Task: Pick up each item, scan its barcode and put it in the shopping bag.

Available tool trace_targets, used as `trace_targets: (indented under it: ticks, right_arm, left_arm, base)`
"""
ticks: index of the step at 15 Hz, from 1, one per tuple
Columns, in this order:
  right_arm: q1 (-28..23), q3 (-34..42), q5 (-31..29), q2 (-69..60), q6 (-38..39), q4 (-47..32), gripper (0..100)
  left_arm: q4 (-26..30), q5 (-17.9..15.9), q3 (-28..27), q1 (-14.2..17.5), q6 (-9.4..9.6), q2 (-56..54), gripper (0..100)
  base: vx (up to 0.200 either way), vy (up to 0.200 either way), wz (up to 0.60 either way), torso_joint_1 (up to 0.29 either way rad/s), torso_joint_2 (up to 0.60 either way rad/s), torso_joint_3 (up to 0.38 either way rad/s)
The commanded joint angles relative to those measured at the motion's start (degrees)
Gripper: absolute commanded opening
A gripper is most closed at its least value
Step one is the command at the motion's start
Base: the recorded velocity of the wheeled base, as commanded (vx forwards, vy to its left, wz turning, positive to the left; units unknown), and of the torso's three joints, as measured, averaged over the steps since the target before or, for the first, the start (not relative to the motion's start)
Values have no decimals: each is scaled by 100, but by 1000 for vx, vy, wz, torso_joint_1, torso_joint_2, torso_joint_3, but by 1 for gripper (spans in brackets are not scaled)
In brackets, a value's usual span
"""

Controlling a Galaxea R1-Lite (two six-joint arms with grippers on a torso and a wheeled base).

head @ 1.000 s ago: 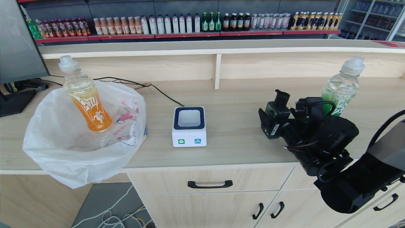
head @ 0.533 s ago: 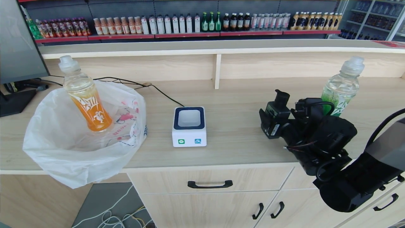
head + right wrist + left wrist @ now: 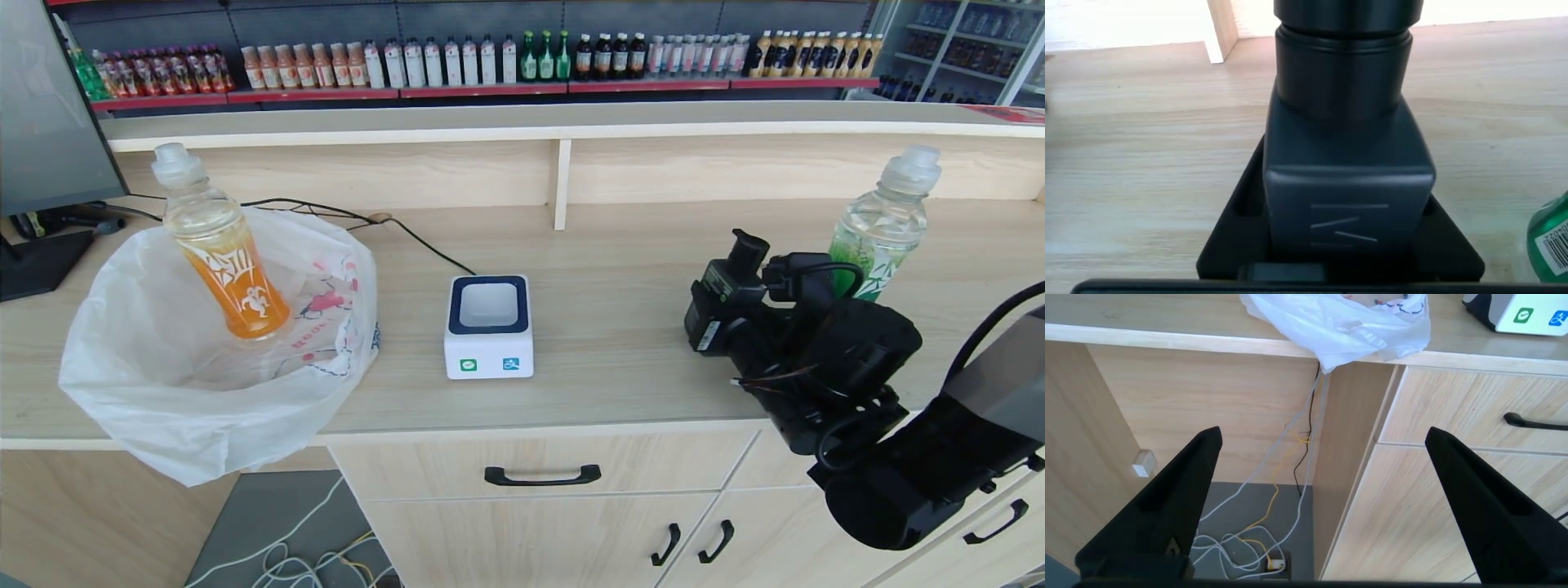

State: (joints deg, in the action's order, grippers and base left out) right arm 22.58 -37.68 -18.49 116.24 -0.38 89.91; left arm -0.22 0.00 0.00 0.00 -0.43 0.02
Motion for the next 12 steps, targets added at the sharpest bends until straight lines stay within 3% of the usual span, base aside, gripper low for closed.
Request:
trace_targets:
  ticks: [1, 12]
  right_arm:
    - [36, -11, 4, -49, 47, 9, 0]
    - [309, 323, -5, -831, 178, 9, 0]
  left_arm:
    - [-4, 0, 0, 0, -10, 6, 100]
    - [-4, 0, 0, 0, -1, -2, 100]
  base:
    - [0, 0, 0, 0, 0, 0]
    - [0, 0, 0, 0, 0, 0]
